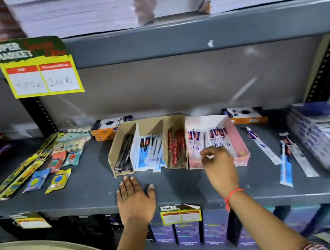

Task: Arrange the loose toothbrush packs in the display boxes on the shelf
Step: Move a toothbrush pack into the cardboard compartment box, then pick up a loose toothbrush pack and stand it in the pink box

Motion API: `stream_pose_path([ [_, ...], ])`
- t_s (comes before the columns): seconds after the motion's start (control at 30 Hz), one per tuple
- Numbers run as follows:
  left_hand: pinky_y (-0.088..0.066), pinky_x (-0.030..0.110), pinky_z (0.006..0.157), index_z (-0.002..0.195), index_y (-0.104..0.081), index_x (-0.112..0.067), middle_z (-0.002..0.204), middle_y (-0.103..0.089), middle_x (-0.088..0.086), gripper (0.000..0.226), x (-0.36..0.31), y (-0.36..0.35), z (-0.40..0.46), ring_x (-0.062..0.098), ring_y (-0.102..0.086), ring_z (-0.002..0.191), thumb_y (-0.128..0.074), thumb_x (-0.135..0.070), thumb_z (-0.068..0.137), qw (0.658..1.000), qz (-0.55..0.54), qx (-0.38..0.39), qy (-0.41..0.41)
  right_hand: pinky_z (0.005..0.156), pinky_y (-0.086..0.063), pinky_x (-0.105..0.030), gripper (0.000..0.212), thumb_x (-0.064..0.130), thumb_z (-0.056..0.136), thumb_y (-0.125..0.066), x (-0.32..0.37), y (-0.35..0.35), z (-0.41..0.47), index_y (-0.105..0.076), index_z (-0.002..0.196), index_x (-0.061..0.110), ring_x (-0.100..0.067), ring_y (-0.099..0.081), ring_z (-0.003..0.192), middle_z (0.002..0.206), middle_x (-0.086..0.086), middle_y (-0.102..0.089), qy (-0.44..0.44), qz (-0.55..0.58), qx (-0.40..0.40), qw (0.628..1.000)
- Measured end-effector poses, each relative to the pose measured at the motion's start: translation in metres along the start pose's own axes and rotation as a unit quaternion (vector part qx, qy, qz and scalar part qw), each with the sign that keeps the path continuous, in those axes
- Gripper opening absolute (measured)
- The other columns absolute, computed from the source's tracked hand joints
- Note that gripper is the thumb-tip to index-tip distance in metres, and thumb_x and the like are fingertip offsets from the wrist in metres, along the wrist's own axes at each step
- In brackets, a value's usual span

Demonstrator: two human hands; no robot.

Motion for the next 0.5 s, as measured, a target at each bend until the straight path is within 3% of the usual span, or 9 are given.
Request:
stream_pose_path([
  [0.13, 0.000, 0.040, 0.114, 0.144, -0.004, 0.000, 0.154, -0.006, 0.017, 0.075, -0.032, -0.007, -0.017, 0.028, -0.003, 0.141, -0.021, -0.053, 0.093, 1.000, 0.002, 0.014, 0.002, 0.086, -0.049, -0.041, 0.031, 0.007, 0.076, -0.045, -0.060, 0.063, 0.005, -0.073, 0.090, 0.008, -0.039, -0.059, 0.098, 0.100, -0.020, -0.069, -0.031, -0.170, -0.090, 0.981],
  [0.27, 0.001, 0.040, 0.114, 0.144, -0.002, 0.000, 0.154, -0.005, 0.017, 0.077, -0.063, -0.011, -0.027, 0.026, -0.002, 0.141, -0.020, -0.055, 0.093, 1.000, 0.003, 0.021, -0.014, 0.098, -0.038, -0.047, 0.036, 0.004, 0.083, -0.052, -0.108, 0.117, 0.001, -0.058, 0.118, 0.004, -0.048, -0.042, 0.118, 0.126, -0.031, -0.050, -0.189, -0.167, -0.148, 0.956],
  [0.43, 0.001, 0.041, 0.114, 0.143, -0.003, 0.001, 0.154, -0.005, 0.018, 0.078, -0.098, -0.015, -0.031, 0.028, -0.001, 0.141, -0.019, -0.056, 0.093, 0.999, -0.010, 0.040, -0.032, 0.102, -0.036, -0.046, 0.046, 0.018, 0.086, -0.058, -0.134, 0.136, 0.009, -0.047, 0.125, -0.003, -0.047, -0.040, 0.124, 0.133, -0.031, -0.044, -0.239, -0.212, -0.088, 0.943],
  [0.5, 0.001, 0.042, 0.114, 0.143, -0.003, 0.001, 0.154, -0.005, 0.018, 0.077, -0.105, -0.016, -0.030, 0.028, -0.001, 0.141, -0.015, -0.056, 0.093, 0.999, -0.015, 0.041, -0.026, 0.102, -0.036, -0.044, 0.045, 0.015, 0.086, -0.058, -0.138, 0.136, 0.017, -0.045, 0.124, -0.004, -0.047, -0.042, 0.123, 0.132, -0.031, -0.044, -0.232, -0.221, -0.058, 0.946],
])
Point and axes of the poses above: each hand's wrist, its own z-axis towards the middle knuckle, its own y-axis out of the back of the hand, x = y × z, the point moved 6 cm from there along z, towards the middle knuckle
